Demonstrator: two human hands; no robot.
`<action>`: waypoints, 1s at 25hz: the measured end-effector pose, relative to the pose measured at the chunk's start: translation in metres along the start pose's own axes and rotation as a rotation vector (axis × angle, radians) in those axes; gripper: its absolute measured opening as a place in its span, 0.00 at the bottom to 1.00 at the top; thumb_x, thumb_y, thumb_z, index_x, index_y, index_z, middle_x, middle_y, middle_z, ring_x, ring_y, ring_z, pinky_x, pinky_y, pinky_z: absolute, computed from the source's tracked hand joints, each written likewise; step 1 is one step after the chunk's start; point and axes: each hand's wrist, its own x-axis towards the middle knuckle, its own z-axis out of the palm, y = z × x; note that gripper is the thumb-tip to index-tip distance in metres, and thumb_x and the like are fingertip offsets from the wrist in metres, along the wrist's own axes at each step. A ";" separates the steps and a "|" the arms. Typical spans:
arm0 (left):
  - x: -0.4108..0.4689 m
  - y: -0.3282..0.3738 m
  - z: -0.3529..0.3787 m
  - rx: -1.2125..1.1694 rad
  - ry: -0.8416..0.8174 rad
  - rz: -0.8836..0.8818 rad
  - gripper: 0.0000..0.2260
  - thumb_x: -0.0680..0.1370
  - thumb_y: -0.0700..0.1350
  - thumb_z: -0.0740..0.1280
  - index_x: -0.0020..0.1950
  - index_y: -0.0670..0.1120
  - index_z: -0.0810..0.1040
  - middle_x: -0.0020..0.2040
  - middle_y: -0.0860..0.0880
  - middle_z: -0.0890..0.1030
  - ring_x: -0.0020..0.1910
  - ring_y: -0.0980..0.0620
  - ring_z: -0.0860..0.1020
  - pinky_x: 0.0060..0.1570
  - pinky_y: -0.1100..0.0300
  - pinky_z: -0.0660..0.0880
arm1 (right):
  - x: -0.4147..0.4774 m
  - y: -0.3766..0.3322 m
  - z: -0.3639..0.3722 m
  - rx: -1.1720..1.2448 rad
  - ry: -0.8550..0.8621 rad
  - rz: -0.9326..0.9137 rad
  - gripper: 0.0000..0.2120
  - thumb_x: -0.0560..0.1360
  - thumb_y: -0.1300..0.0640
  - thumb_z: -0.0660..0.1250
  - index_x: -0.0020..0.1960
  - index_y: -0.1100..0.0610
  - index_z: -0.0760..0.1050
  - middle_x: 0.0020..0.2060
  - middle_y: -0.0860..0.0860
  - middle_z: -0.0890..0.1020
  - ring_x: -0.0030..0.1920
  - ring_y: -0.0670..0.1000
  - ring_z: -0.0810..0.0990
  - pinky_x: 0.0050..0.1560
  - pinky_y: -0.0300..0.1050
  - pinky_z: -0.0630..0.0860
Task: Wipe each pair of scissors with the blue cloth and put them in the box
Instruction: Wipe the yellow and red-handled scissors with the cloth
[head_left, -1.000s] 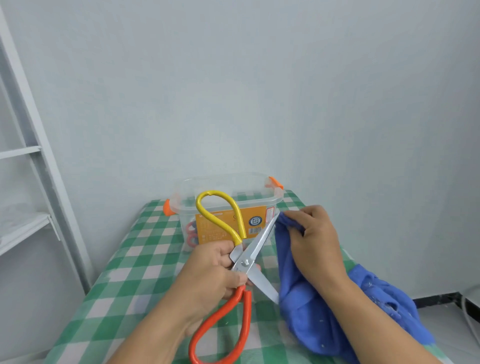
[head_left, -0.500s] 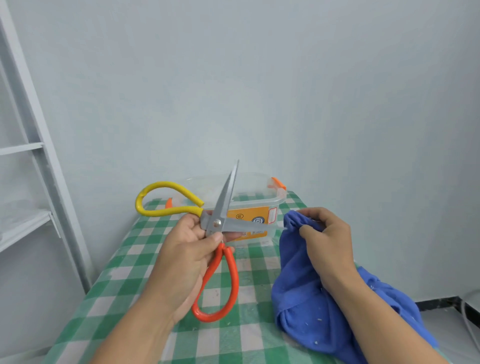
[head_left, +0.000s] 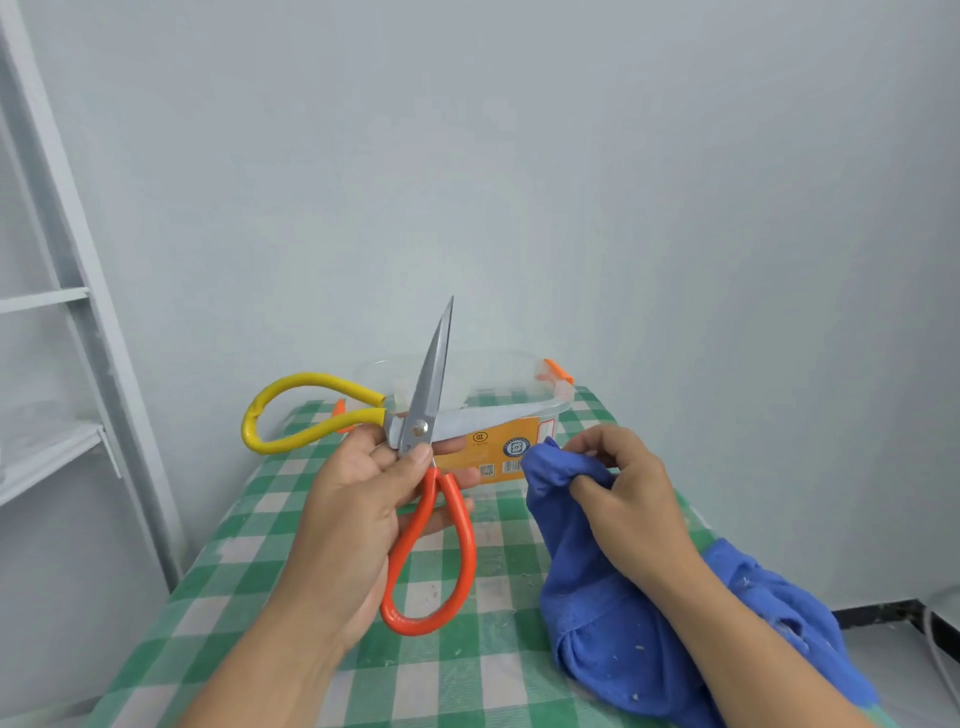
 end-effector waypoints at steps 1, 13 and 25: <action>0.000 0.000 -0.001 0.005 -0.003 0.001 0.08 0.83 0.36 0.60 0.60 0.41 0.75 0.52 0.41 0.85 0.46 0.41 0.85 0.46 0.44 0.84 | 0.000 0.001 0.000 -0.022 -0.040 0.015 0.12 0.73 0.69 0.66 0.42 0.52 0.74 0.36 0.41 0.78 0.37 0.41 0.75 0.40 0.35 0.70; -0.005 0.002 0.001 -0.118 -0.127 -0.081 0.18 0.64 0.33 0.71 0.51 0.40 0.73 0.31 0.48 0.71 0.26 0.52 0.71 0.25 0.59 0.72 | -0.008 -0.007 0.001 -0.103 -0.107 -0.089 0.11 0.72 0.70 0.64 0.39 0.54 0.70 0.34 0.45 0.76 0.33 0.44 0.70 0.35 0.37 0.67; -0.005 0.004 0.004 -0.195 -0.188 -0.199 0.26 0.75 0.57 0.68 0.64 0.39 0.77 0.35 0.45 0.65 0.24 0.51 0.67 0.25 0.57 0.74 | -0.005 -0.006 0.004 0.039 -0.084 -0.140 0.13 0.64 0.71 0.58 0.38 0.53 0.71 0.37 0.43 0.75 0.39 0.44 0.72 0.39 0.34 0.68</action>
